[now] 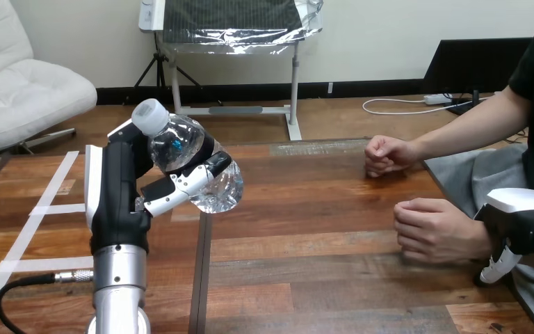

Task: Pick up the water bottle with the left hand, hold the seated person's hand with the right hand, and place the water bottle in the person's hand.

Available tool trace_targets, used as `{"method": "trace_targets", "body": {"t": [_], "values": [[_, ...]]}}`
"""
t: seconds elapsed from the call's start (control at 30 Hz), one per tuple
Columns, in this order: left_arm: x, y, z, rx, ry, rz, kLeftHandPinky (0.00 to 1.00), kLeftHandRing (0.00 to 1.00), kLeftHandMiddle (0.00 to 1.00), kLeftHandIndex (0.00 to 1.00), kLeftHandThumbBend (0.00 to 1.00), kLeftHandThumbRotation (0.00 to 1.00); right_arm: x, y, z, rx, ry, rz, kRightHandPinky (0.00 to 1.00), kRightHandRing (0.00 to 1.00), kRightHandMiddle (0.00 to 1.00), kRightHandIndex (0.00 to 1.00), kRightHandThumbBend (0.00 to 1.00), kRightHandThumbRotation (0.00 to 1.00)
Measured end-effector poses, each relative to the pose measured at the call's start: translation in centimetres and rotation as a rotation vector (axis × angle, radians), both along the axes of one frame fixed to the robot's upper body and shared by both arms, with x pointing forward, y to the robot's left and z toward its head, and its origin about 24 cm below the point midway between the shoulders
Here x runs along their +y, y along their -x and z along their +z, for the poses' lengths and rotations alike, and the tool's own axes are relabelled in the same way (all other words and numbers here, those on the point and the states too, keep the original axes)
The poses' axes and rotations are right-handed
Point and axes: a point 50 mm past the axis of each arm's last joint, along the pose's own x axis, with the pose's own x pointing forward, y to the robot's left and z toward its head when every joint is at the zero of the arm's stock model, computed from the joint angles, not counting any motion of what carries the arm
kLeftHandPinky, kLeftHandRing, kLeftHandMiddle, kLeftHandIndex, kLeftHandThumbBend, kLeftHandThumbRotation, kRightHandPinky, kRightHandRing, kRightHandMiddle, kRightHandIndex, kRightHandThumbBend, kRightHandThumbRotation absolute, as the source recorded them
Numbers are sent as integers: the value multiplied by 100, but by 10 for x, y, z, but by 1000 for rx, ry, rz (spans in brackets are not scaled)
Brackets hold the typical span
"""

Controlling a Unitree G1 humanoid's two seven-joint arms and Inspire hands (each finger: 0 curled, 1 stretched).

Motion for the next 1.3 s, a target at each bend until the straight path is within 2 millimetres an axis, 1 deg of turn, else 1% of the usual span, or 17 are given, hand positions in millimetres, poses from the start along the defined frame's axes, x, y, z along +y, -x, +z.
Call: {"method": "trace_targets", "body": {"t": [0.23,0.37,0.63,1.0,1.13,1.3], "values": [[1,0,0,0,1,5,39,43,47,50,61,0,-3,0,-2,-9,-9,-7,31,42,55,57,61,0],[2,0,0,0,0,7,39,43,47,50,61,0,-4,0,-4,-21,-15,-14,28,39,52,55,61,0],[3,0,0,-1,0,14,39,42,47,50,62,0,-5,0,-7,-58,-32,-13,26,37,48,51,62,0],[4,0,0,0,-1,15,39,43,47,50,62,0,-7,-1,-9,-90,-43,-36,19,29,40,46,61,0],[4,0,0,0,-1,14,39,43,47,50,62,0,-8,-2,-9,-99,-51,-46,17,27,38,45,60,0],[4,0,0,0,-1,14,39,43,47,50,62,0,-8,-2,-8,-110,-65,-52,17,26,38,46,60,0]]}}
